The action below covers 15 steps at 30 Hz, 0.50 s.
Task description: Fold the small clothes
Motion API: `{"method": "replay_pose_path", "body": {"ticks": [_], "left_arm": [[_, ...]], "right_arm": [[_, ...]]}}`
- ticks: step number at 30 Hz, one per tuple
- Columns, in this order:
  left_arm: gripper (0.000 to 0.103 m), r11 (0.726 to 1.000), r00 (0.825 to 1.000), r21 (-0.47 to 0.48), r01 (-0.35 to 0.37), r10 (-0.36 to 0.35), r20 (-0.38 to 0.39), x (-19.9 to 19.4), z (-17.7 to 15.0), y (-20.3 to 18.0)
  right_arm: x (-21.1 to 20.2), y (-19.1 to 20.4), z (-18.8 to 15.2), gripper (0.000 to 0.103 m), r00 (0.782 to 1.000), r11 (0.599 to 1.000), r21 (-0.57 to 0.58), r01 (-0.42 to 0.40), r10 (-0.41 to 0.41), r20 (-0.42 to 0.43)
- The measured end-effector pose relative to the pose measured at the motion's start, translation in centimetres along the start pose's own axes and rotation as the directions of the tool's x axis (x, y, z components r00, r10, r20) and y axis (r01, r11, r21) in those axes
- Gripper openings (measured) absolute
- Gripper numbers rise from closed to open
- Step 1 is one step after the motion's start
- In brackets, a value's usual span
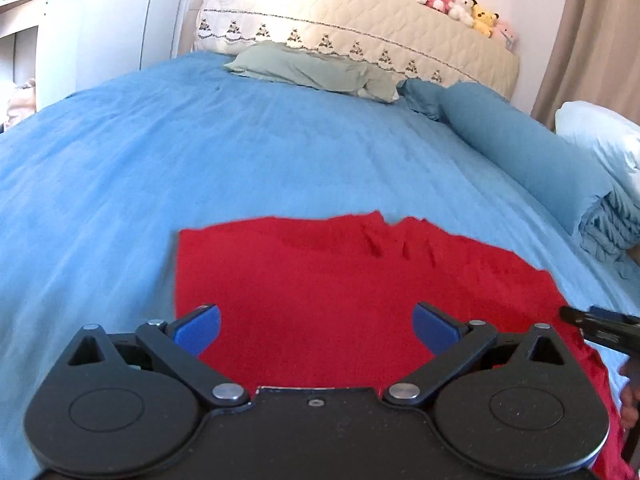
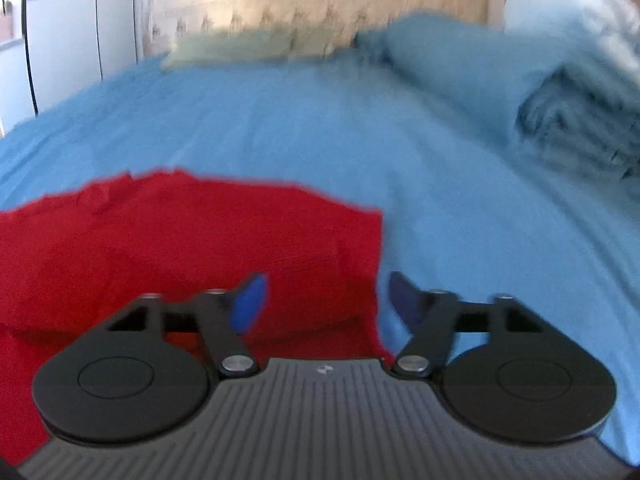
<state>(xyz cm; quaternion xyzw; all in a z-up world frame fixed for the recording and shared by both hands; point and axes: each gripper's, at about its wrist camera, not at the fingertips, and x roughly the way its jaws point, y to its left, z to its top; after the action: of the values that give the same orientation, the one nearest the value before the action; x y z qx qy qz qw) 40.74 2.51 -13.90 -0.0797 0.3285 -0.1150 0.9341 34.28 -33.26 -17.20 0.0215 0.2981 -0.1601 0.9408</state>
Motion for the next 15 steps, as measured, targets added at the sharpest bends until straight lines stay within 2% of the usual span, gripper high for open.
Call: {"method": "replay_pose_path", "body": {"ticks": [1,3,7,10,12,15], "left_arm": [[0.103,1.0,1.0,0.005,0.004,-0.004,0.001,0.5,0.2,-0.1],[0.103,1.0,1.0,0.014,0.01,-0.01,-0.004,1.7,0.4,-0.4],[0.103,1.0,0.999,0.02,0.005,-0.004,-0.048,4.1,0.1,-0.4],[0.103,1.0,0.996,0.014,0.007,-0.006,-0.084,5.4,-0.8,0.3],[0.103,0.998,0.997,0.055,0.005,-0.001,-0.079,5.4,-1.1,0.0],[0.103,0.994,0.994,0.108,-0.023,0.034,-0.107,5.2,-0.8,-0.9]], "right_arm": [[-0.9,0.2,0.0,0.096,0.998,1.0,-0.019,-0.022,0.023,0.056],[-1.1,1.1,0.3,0.1,0.992,0.995,-0.058,-0.082,0.087,0.089],[1.6,3.1,0.2,0.1,0.978,0.975,-0.087,-0.205,0.207,0.011],[4.4,3.1,-0.7,0.102,0.976,0.977,-0.049,-0.21,0.206,-0.062],[4.7,2.1,-1.5,0.103,0.97,0.971,0.004,-0.238,0.237,-0.043],[4.2,2.1,-1.1,0.103,0.97,0.971,-0.002,-0.238,0.238,-0.05]]}}
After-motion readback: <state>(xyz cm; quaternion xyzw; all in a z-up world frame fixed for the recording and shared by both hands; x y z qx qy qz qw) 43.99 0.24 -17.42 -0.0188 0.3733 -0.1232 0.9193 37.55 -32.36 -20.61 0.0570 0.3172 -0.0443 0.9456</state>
